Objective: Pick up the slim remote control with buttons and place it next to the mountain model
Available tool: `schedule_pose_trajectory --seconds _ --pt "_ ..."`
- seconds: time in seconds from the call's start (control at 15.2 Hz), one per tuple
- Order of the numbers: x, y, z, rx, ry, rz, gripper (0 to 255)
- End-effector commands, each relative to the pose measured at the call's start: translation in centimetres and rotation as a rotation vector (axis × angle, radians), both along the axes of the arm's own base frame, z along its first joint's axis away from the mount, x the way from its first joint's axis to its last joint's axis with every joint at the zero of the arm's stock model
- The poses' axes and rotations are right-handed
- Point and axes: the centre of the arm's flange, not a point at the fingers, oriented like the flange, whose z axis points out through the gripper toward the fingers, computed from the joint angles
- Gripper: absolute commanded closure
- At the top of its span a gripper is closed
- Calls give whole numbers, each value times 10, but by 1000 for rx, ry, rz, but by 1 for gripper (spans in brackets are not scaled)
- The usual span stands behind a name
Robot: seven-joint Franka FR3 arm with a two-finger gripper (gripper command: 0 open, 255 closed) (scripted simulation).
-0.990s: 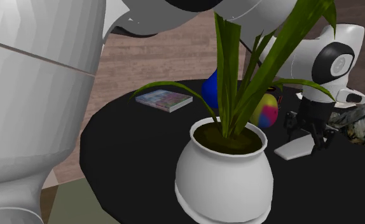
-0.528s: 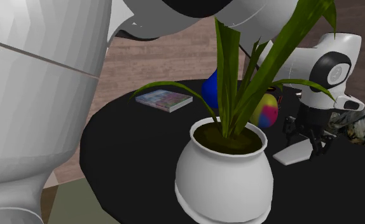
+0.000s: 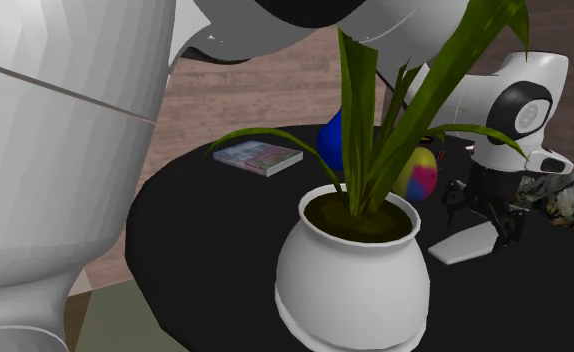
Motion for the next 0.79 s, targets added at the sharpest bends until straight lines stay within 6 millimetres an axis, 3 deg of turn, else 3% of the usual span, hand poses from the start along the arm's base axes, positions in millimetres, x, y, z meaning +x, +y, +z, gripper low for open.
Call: schedule_pose_trajectory --seconds 0.0,0.26,0.73 --pt "0 0 0 0 0 0 0" --pt "-1 0 50 0 0 0 0" --pt "-1 0 50 0 0 0 0"
